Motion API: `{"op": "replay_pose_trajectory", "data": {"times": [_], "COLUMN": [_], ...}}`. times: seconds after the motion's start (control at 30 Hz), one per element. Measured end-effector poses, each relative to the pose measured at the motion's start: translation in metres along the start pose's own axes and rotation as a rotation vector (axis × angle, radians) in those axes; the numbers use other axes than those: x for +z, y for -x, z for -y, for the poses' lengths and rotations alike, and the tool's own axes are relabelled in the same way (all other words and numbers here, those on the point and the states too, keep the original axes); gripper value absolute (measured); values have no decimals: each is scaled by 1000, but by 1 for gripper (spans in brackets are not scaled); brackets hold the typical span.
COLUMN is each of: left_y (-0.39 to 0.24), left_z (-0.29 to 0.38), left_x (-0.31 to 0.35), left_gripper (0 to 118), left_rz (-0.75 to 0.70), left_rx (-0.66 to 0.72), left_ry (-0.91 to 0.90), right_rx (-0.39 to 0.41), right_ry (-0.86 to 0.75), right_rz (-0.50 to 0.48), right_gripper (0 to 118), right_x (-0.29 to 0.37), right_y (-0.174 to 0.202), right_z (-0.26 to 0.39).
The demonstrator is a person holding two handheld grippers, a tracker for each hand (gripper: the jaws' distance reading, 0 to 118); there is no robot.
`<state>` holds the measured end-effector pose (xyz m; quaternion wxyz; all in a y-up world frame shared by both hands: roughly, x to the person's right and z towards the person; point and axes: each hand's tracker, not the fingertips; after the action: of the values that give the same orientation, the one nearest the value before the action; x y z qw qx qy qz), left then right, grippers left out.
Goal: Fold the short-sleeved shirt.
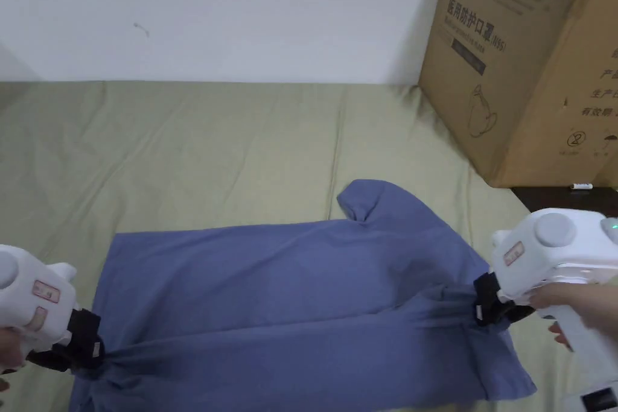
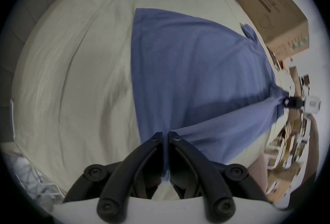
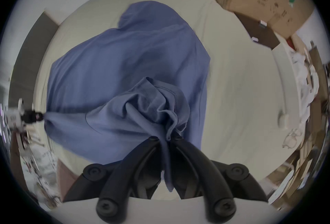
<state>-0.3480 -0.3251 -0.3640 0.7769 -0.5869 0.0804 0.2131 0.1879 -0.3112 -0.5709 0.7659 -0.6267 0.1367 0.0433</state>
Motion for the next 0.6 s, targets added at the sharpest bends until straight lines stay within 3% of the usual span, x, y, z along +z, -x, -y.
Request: {"op": "replay_pose_trajectory", "data": {"times": [0.07, 0.1, 0.13, 0.17, 0.2, 0.3, 0.4, 0.47, 0.5, 0.57, 0.6], "left_y": [2, 2, 3, 1, -2, -9, -17, -28, -33, -44, -51], "left_z": [-2, 0, 5, 10, 16, 28, 51, 79, 100, 148, 173], "left_x": [-11, -16, -18, -19, -16, -3, 23, 47, 63, 85, 94], "left_gripper": [54, 84, 113, 118, 117, 114, 114, 108, 99, 51, 26], "left_rz": [-18, -30, -34, -34, -33, -10, -21, 10, 61, 101, 88], "left_rx": [38, 44, 41, 27, 13, -54, -147, -202, -223, -249, -251], "left_ry": [-49, -66, -71, -63, -88, -151, -325, -485, -591, -817, -941], "right_rx": [-88, -112, -129, -128, -121, -89, -28, 11, 36, 39, 37], "right_ry": [-49, -88, -129, -165, -203, -339, -466, -637, -749, -966, -1044], "right_rz": [11, 15, 28, 37, 44, 28, 55, -13, -53, -93, -101], "right_gripper": [13, 26, 67, 100, 118, 118, 118, 116, 114, 98, 81], "right_x": [-24, -28, -30, -36, -35, -15, 16, 41, 55, 79, 86], "right_y": [-7, -6, -5, -11, -12, -15, -10, -6, -2, 10, 17], "right_z": [-5, -2, 2, 2, 7, 27, 58, 87, 111, 159, 182]}}
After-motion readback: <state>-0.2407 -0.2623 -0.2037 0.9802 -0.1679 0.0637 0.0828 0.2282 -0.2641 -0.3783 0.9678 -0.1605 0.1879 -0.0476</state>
